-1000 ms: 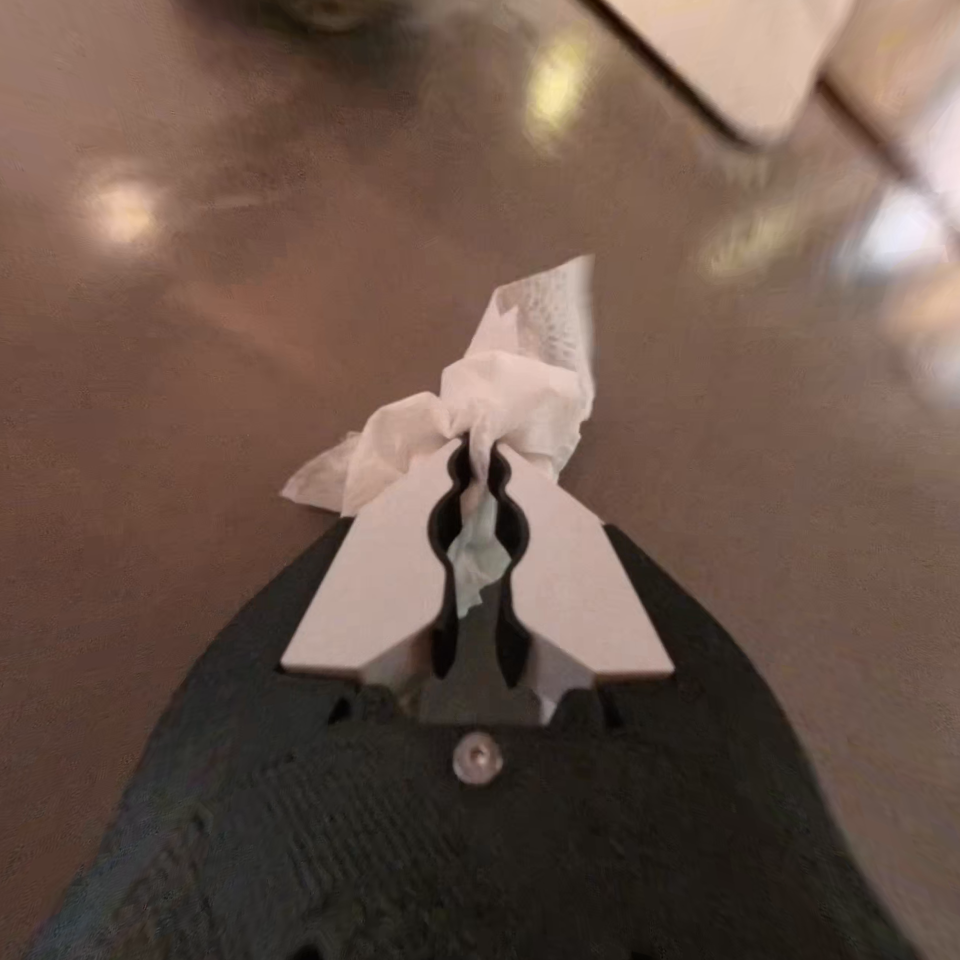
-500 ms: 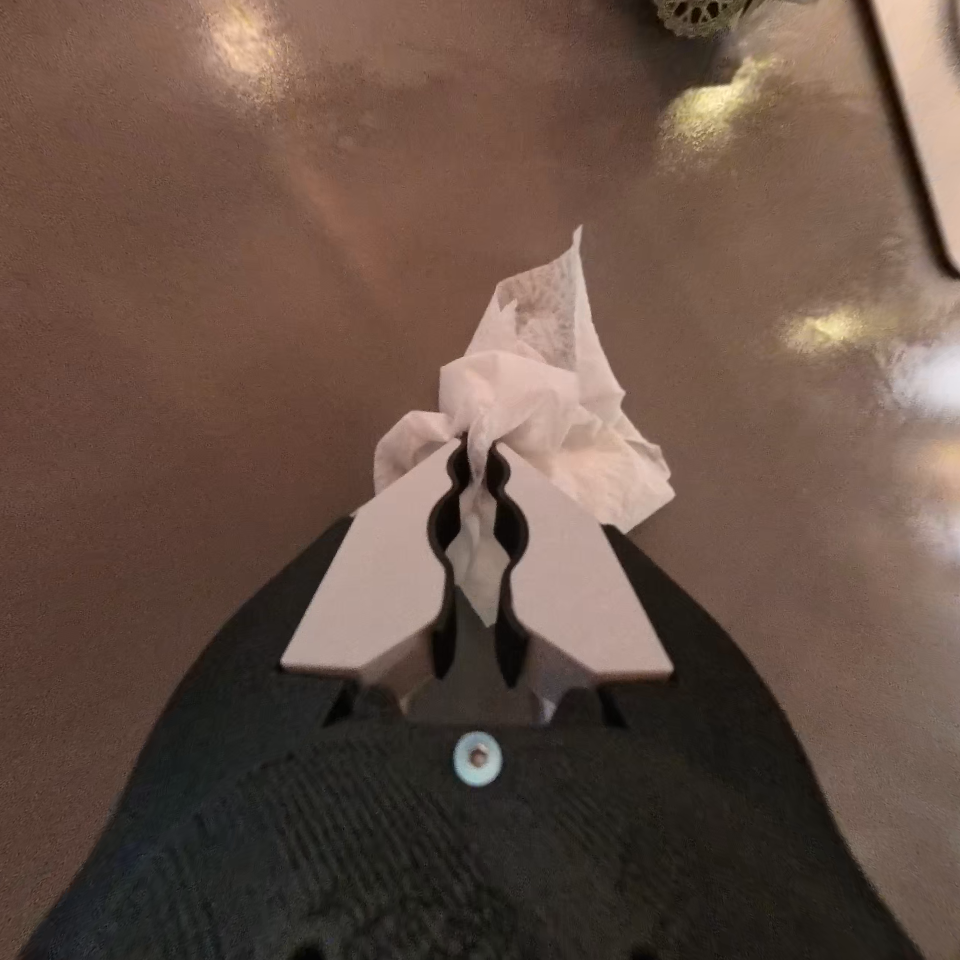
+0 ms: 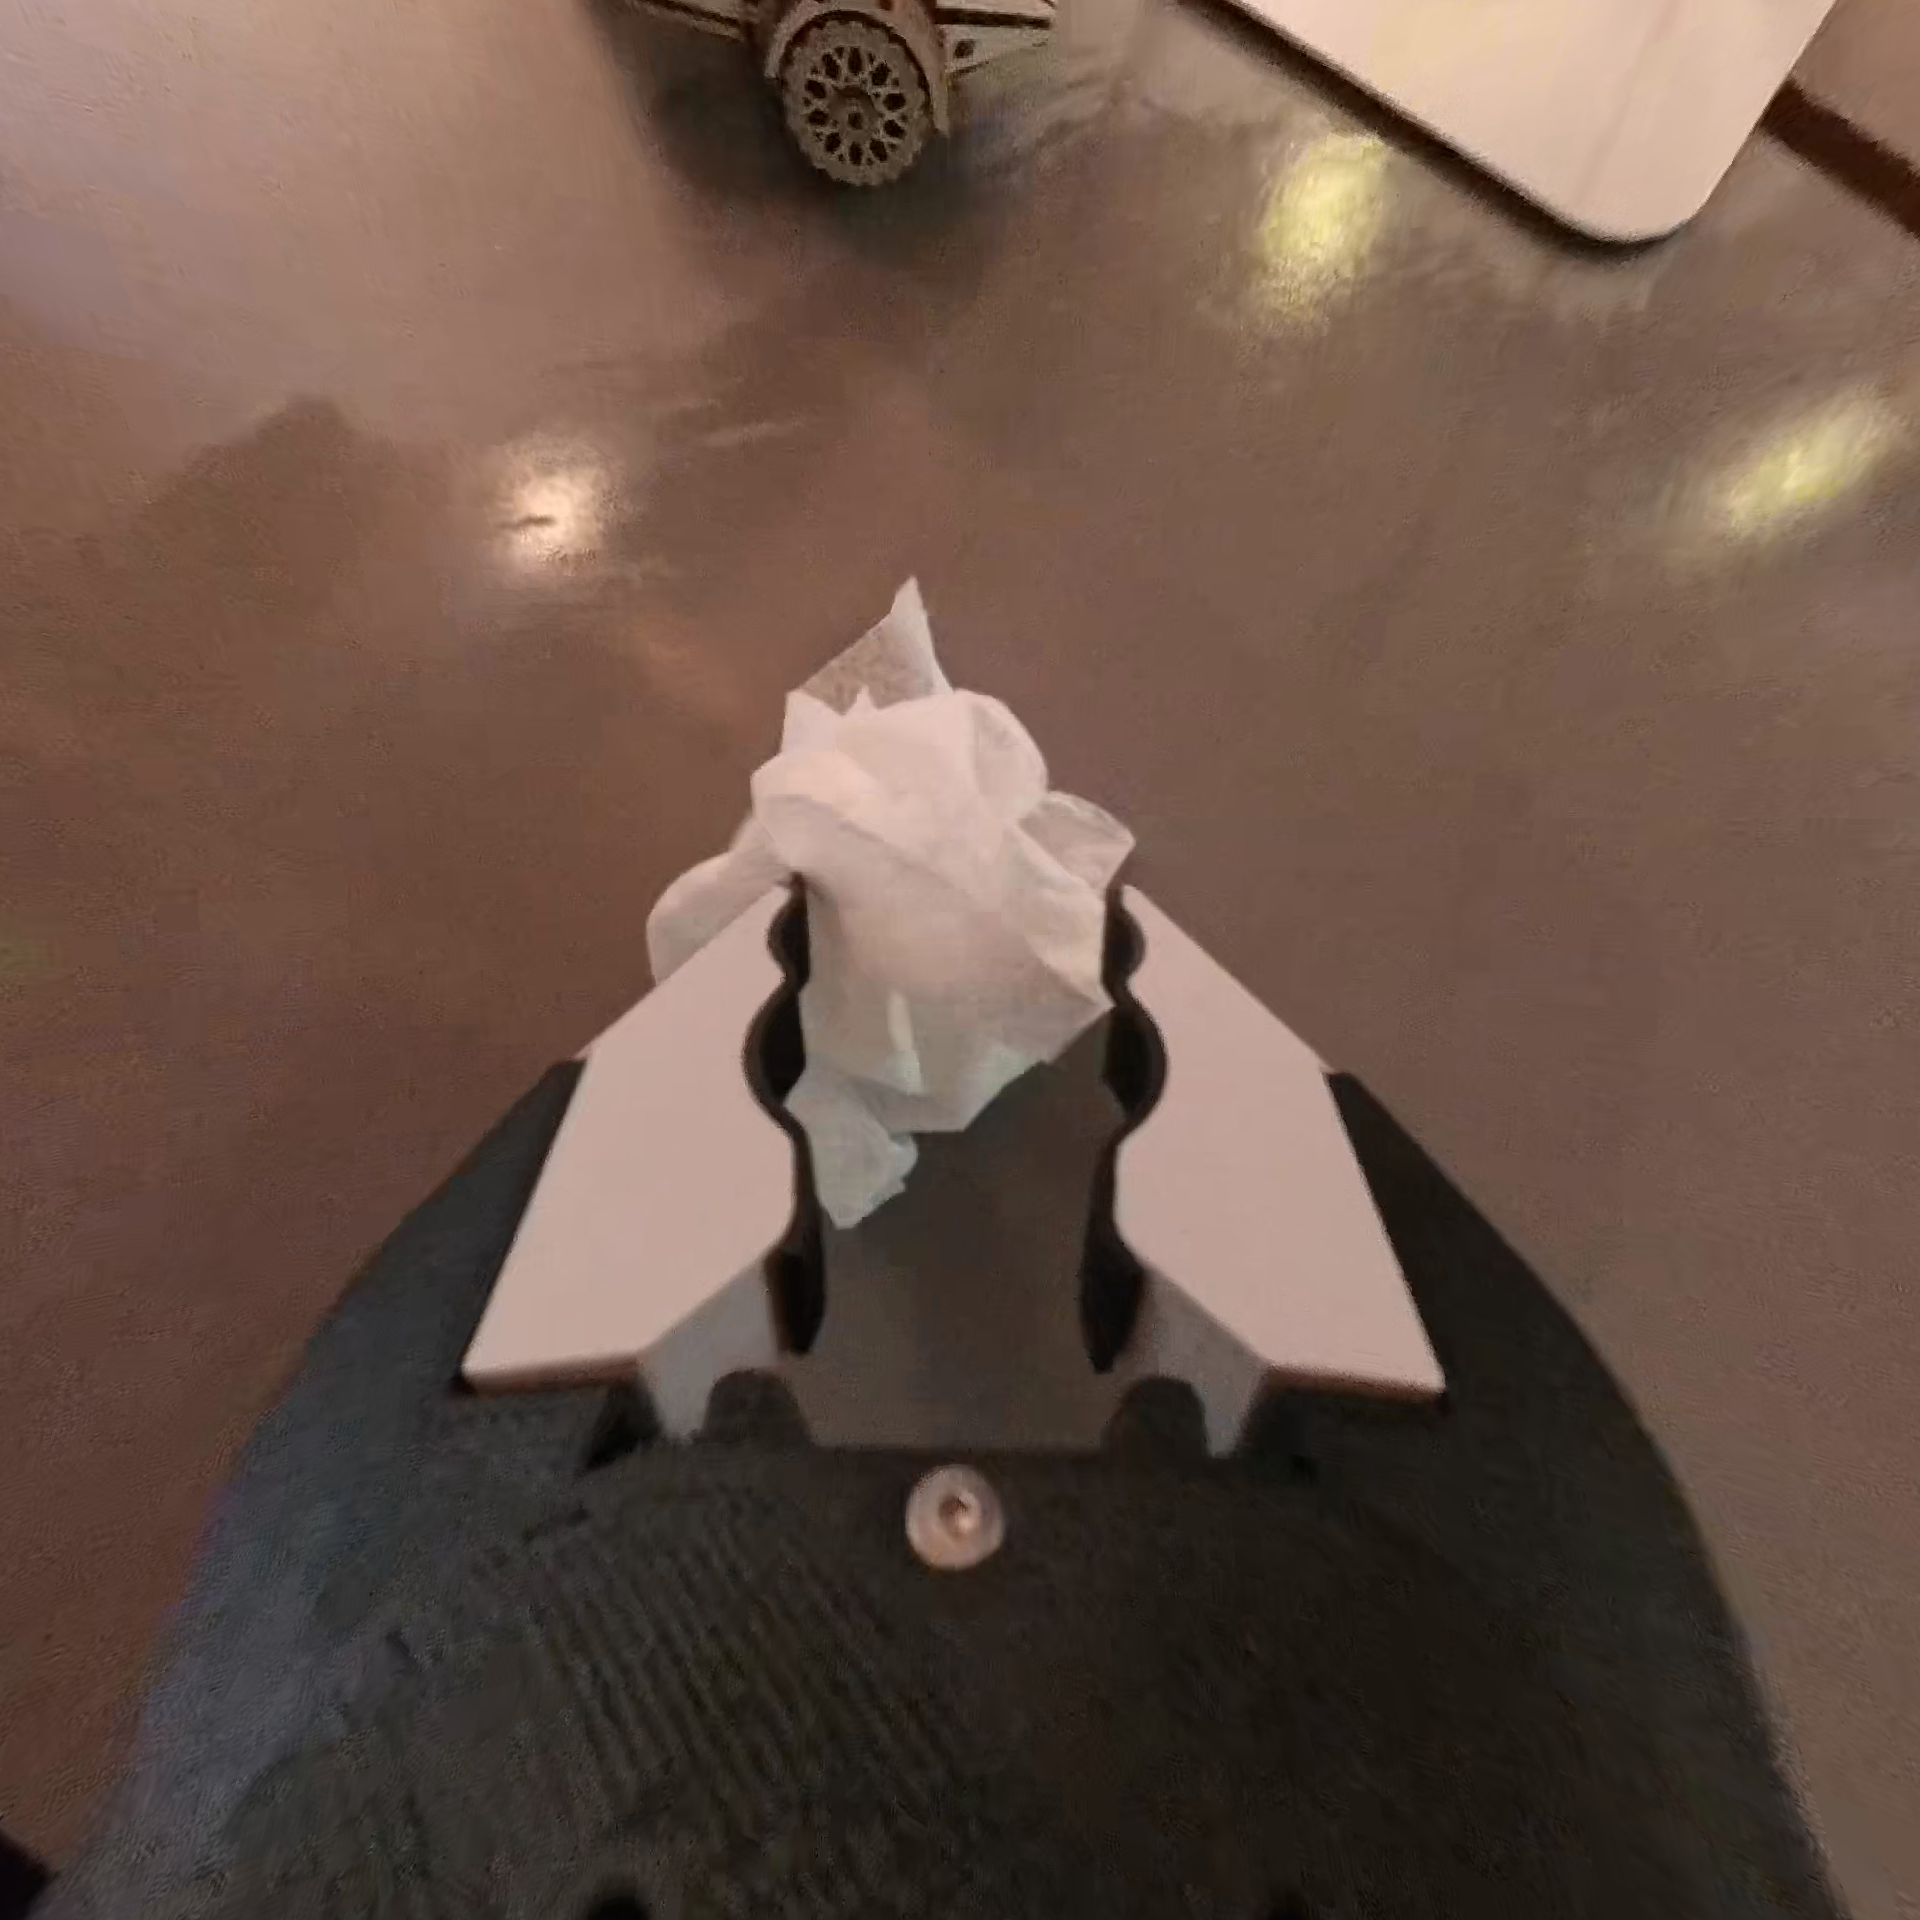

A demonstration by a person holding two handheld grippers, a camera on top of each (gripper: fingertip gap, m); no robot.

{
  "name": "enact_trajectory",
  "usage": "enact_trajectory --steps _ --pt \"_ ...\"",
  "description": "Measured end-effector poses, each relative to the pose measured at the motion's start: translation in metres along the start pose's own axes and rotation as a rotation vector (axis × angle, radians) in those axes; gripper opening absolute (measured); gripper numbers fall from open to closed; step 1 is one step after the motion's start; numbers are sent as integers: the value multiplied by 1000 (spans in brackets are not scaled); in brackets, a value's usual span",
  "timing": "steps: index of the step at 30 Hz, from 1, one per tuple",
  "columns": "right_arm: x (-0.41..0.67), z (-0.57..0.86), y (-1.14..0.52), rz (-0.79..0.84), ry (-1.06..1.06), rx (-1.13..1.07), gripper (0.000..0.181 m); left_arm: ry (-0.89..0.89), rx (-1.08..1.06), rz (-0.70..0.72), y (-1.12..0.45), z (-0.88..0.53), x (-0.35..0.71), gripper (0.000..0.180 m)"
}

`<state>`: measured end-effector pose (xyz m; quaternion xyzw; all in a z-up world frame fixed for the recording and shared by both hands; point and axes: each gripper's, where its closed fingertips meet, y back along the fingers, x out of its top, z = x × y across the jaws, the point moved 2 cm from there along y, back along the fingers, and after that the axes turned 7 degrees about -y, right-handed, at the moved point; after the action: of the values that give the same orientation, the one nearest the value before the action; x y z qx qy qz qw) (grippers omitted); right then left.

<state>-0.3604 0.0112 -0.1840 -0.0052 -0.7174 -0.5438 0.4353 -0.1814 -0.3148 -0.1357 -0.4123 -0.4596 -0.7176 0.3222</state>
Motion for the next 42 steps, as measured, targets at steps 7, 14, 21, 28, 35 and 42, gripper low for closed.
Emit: enact_trajectory --steps 7,14,21,28,35,42 --pt "2 -4 26 89 321 -60 78 5 -5 3 0 -2 1 61" --pt "5 -46 16 -93 917 87 90 1 1 -1 -3 -3 2 61" --pt "-40 -22 -12 -533 1004 208 71 -1 -1 0 -4 -4 2 60" --pt "-41 -37 -11 -451 821 247 6 13 -5 10 -6 -9 6 60" --pt "2 -76 15 -255 140 507 6 10 -2 9 -11 -13 10 61" --pt "-30 -22 -10 -399 -356 392 18 9 2 9 -14 -16 12 61"
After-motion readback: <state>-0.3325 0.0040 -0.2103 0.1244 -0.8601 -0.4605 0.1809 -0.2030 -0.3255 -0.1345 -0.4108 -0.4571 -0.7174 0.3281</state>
